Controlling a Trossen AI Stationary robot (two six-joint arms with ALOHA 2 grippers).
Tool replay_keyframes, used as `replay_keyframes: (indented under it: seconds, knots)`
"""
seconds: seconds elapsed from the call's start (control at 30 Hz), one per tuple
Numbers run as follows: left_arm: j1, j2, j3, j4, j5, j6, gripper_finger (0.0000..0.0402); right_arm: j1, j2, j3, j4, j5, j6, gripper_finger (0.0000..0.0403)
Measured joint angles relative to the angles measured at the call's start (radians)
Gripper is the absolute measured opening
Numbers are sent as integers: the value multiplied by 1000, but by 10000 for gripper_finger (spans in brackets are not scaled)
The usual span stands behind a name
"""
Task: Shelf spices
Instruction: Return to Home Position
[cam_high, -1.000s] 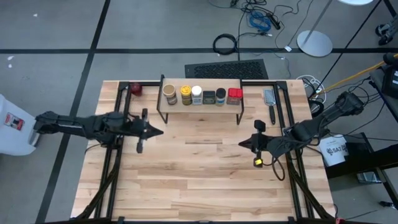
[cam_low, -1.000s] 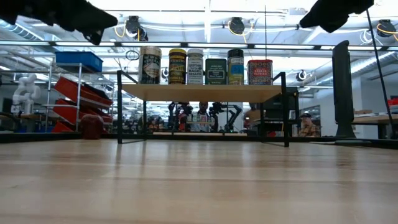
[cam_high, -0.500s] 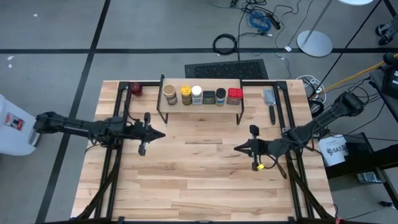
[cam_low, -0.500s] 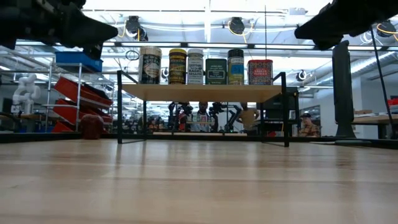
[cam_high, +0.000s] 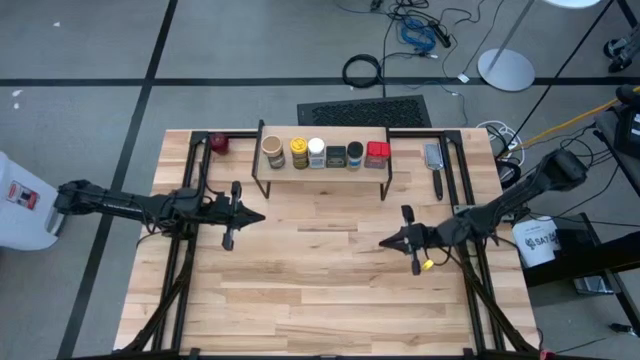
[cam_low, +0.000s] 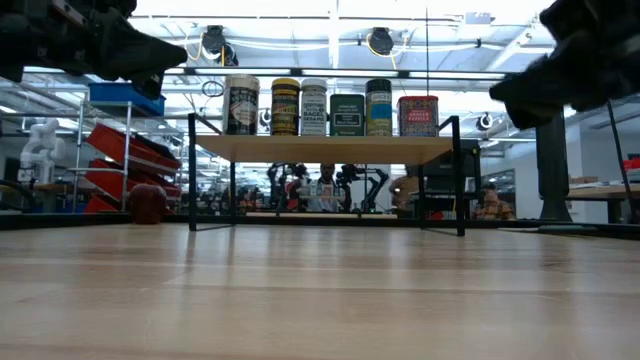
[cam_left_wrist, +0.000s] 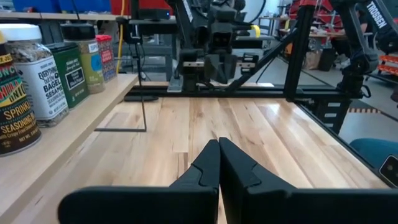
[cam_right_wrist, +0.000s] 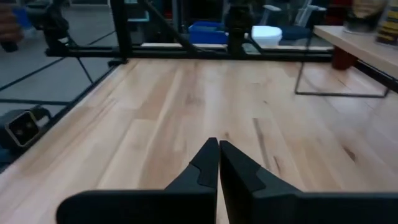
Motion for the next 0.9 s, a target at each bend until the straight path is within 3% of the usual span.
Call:
replay_keyframes:
  seconds: [0.27, 0.53, 0.9]
  knots:
    - [0, 0, -8, -19, 5, 5, 2, -67, 0, -122, 225, -68, 8, 0]
    - [0, 0, -140, 158, 27, -4, 2, -96, 0, -127, 214, -82, -5, 0]
    - [0, 0, -151, 144, 94, -4, 2, -128, 0, -127, 167, -105, 3, 0]
